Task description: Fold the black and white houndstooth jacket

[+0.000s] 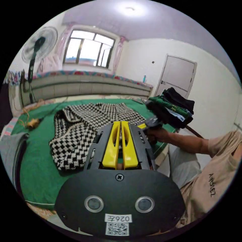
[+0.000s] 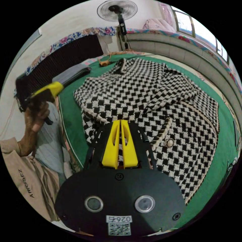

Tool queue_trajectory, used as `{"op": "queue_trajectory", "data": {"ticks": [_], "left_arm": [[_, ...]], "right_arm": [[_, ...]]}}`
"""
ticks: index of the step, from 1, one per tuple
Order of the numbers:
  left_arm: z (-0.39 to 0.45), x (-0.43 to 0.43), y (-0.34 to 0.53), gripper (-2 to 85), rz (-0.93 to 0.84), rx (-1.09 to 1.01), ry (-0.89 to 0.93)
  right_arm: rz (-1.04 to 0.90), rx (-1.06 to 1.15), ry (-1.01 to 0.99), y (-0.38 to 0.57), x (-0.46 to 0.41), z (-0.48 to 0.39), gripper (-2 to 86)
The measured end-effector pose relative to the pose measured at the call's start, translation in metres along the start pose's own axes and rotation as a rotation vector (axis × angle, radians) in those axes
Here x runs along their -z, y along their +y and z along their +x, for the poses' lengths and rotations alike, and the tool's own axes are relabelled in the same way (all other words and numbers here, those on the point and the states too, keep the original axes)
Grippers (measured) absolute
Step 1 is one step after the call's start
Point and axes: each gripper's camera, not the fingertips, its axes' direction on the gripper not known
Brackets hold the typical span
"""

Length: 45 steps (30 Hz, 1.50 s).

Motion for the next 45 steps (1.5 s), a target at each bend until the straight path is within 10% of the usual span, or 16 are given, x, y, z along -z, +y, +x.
{"op": "queue_trajectory", "data": {"ticks": [4, 13, 26, 37, 45], "left_arm": [[0.024, 0.028, 0.003, -0.9, 0.224, -0.105, 0.11], [-0.104, 0.015, -0.051, 9.4, 0.061, 0.096, -0.165], [-0.318, -0.138, -0.094, 12.8, -0.297, 0.507, 0.055], [-0.33, -0.189, -0.101, 0.8, -0.47, 0.288, -0.02], [-0.321, -0.192, -0.073, 0.1, -0.447, 0.184, 0.003]], "right_arm": [[-0.007, -0.021, 0.004, -0.009, -0.009, -0.008, -0.9], [0.198, 0.035, 0.069, -0.017, 0.033, -0.027, -0.9], [0.164, 0.006, 0.096, -0.277, -0.022, 0.017, 2.6], [-0.212, -0.107, -0.034, -0.453, -0.18, 0.063, 0.1], [-0.117, -0.129, 0.129, -0.484, -0.18, 0.071, -0.5]]}}
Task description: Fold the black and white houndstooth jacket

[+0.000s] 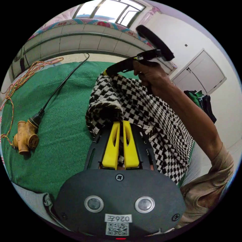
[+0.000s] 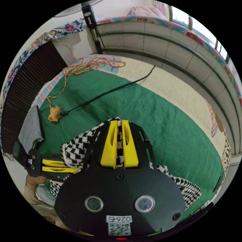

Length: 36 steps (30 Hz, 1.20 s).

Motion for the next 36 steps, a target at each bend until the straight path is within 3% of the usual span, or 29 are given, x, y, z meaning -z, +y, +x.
{"op": "queue_trajectory", "data": {"ticks": [3, 8, 11, 13, 15, 16, 17, 20, 28, 31, 34, 36], "left_arm": [[-0.003, 0.003, 0.005, -0.1, 0.046, 0.034, 0.037], [0.032, 0.043, 0.033, -0.9, 0.332, -0.072, -0.158], [0.048, 0.03, 0.027, -1.0, 0.381, -0.157, -0.18], [0.05, 0.003, 0.01, -1.0, 0.336, -0.221, -0.169], [0.041, -0.04, -0.011, -0.9, 0.151, -0.185, -0.261], [0.031, -0.072, -0.02, -0.9, -0.024, -0.167, -0.302], [0.025, -0.089, -0.019, -0.9, -0.072, -0.18, -0.283], [0.018, -0.091, 0.0, -0.9, -0.016, -0.115, -0.194], [0.046, -0.126, 0.031, -0.9, -0.014, -0.178, -0.308], [0.047, -0.124, 0.041, -0.9, 0.024, -0.128, -0.268], [0.07, -0.079, 0.074, -1.0, 0.399, -0.133, -0.337], [0.095, -0.044, 0.096, -1.0, 0.653, -0.179, -0.335]], "right_arm": [[-0.009, -0.017, -0.032, -0.001, -0.01, -0.001, 1.9], [0.156, 0.021, 0.024, 0.023, 0.035, -0.012, 3.8], [0.265, 0.036, 0.111, 0.049, 0.06, -0.024, 2.2], [0.304, 0.038, 0.124, 0.059, 0.068, -0.03, 1.6], [0.267, 0.077, 0.047, 0.064, 0.064, -0.039, 0.5], [0.242, 0.091, 0.021, 0.064, 0.06, -0.042, 0.1], [0.164, 0.137, -0.014, 0.061, 0.047, -0.048, -0.5], [-0.012, 0.23, 0.176, 0.055, 0.009, -0.055, -0.8], [-0.028, 0.185, 0.14, 0.076, 0.044, -0.036, -1.1], [0.141, 0.115, 0.141, 0.117, 0.098, -0.029, -1.0], [0.48, 0.181, 0.227, 0.207, 0.198, -0.03, -1.0], [0.752, 0.215, 0.459, 0.311, 0.276, -0.032, -1.0]]}}
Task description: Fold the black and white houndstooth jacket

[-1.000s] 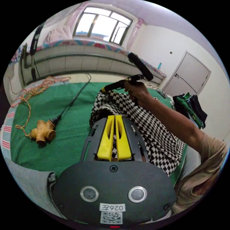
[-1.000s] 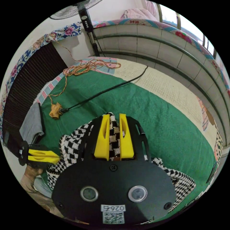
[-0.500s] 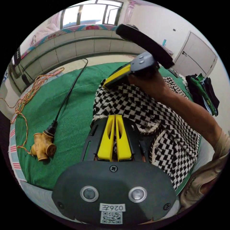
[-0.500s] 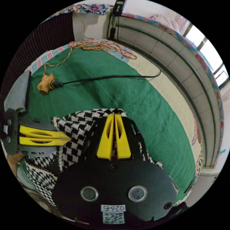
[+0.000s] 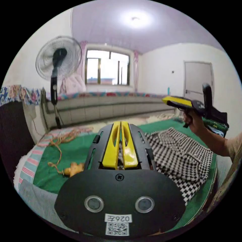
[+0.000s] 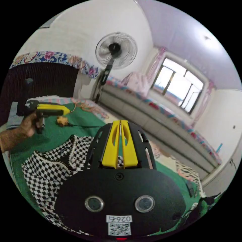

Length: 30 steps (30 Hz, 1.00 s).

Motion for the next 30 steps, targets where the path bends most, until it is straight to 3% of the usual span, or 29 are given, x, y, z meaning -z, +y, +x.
{"op": "queue_trajectory", "data": {"ticks": [2, 3, 5, 7, 11, 14, 18, 24, 30], "left_arm": [[0.03, 0.05, -0.011, -1.0, 0.255, -0.062, 0.123], [0.04, 0.059, -0.013, -1.0, 0.294, -0.09, 0.186], [0.086, 0.072, -0.02, -1.0, 0.33, -0.188, 0.414], [0.132, 0.062, -0.024, -0.9, 0.226, -0.259, 0.485], [0.249, 0.007, -0.009, -0.8, -0.021, -0.394, 0.532], [0.308, -0.05, 0.003, -0.8, -0.179, -0.323, 0.615], [0.365, -0.121, 0.014, -0.3, -0.385, -0.274, 0.601], [0.435, -0.213, 0.024, 7.3, -0.564, -0.212, 0.577], [0.488, -0.288, 0.029, 11.9, -0.702, -0.189, 0.497]], "right_arm": [[0.197, -0.055, 0.235, 0.036, 0.083, 0.022, -1.1], [0.266, -0.053, 0.305, 0.062, 0.127, 0.036, -1.2], [0.103, -0.039, 0.26, 0.091, 0.17, 0.06, -1.2], [-0.05, -0.218, 0.269, 0.126, 0.205, 0.093, -1.2], [-0.066, -0.641, 0.086, 0.231, 0.266, 0.171, -0.9], [-0.193, -0.867, -0.034, 0.311, 0.267, 0.212, -0.8], [-0.456, -0.877, -0.051, 0.373, 0.252, 0.248, 0.3], [-0.544, -0.904, -0.175, 0.429, 0.262, 0.278, 9.5], [-0.583, -0.97, -0.332, 0.482, 0.265, 0.29, 9.2]]}}
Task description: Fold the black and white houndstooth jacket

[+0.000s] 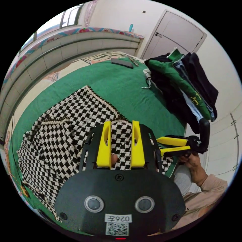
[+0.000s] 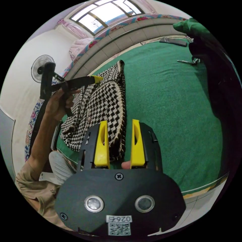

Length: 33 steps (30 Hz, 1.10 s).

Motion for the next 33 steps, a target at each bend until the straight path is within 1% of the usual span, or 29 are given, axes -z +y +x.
{"op": "queue_trajectory", "data": {"ticks": [2, 5, 8, 10, 12, 14, 15, 17, 19, 21, 23, 24, 25, 26, 27, 29, 30, 32, 33], "left_arm": [[0.001, -0.03, -0.018, 14.5, -0.094, 0.033, -0.038], [0.001, -0.063, -0.036, 17.8, -0.207, 0.057, -0.042], [0.004, -0.075, -0.051, 23.1, -0.238, 0.096, -0.024], [0.007, -0.079, -0.06, 26.1, -0.272, 0.104, 0.001], [0.012, -0.082, -0.068, 28.1, -0.311, 0.103, 0.001], [0.019, -0.088, -0.078, 28.8, -0.366, 0.099, -0.046], [0.022, -0.09, -0.08, 28.3, -0.382, 0.095, -0.07], [0.034, -0.098, -0.086, 27.1, -0.451, 0.051, -0.235], [0.038, -0.097, -0.089, 26.5, -0.462, 0.048, -0.268], [0.033, -0.09, -0.092, 23.9, -0.477, 0.053, -0.255], [0.021, -0.072, -0.092, 15.0, -0.47, 0.058, -0.273], [0.017, -0.066, -0.092, 12.2, -0.459, 0.064, -0.286], [0.008, -0.052, -0.089, 6.6, -0.435, 0.075, -0.308], [-0.002, -0.039, -0.084, 6.2, -0.41, 0.079, -0.347], [-0.006, -0.032, -0.082, 5.9, -0.396, 0.068, -0.331], [-0.033, 0.002, -0.074, 5.4, -0.331, 0.129, -0.191], [-0.039, 0.012, -0.073, 5.3, -0.311, 0.142, -0.155], [-0.066, 0.059, -0.064, 5.0, -0.214, 0.185, -0.021], [-0.072, 0.073, -0.062, 5.0, -0.188, 0.19, 0.009]], "right_arm": [[-0.01, 0.013, -0.009, 0.005, 0.001, 0.006, 9.2], [-0.029, 0.019, -0.082, 0.014, 0.001, 0.014, 9.2], [-0.018, 0.027, -0.07, 0.022, 0.002, 0.019, 7.9], [-0.024, 0.036, -0.104, 0.026, 0.0, 0.022, 4.6], [-0.083, 0.029, -0.285, 0.029, -0.012, 0.028, 2.5], [-0.07, 0.03, -0.412, 0.033, -0.018, 0.028, 1.4], [-0.035, 0.042, -0.437, 0.035, -0.015, 0.024, 0.9], [0.02, 0.087, -0.449, 0.04, -0.008, 0.012, 0.2], [0.064, 0.131, -0.422, 0.045, -0.001, 0.0, -0.1], [0.093, 0.177, -0.343, 0.053, 0.004, -0.016, -0.2], [0.095, 0.197, -0.32, 0.058, 0.003, -0.024, -0.2], [0.095, 0.204, -0.326, 0.061, 0.002, -0.028, -0.3], [0.095, 0.203, -0.33, 0.062, 0.001, -0.03, -0.3], [0.094, 0.201, -0.337, 0.065, -0.001, -0.033, -0.4], [0.088, 0.201, -0.344, 0.068, -0.004, -0.038, -0.5], [0.083, 0.207, -0.352, 0.071, -0.008, -0.048, -0.5], [0.086, 0.213, -0.361, 0.073, -0.011, -0.056, -0.5], [0.103, 0.229, -0.378, 0.076, -0.013, -0.072, -0.5], [0.118, 0.245, -0.397, 0.077, -0.015, -0.085, -0.5]]}}
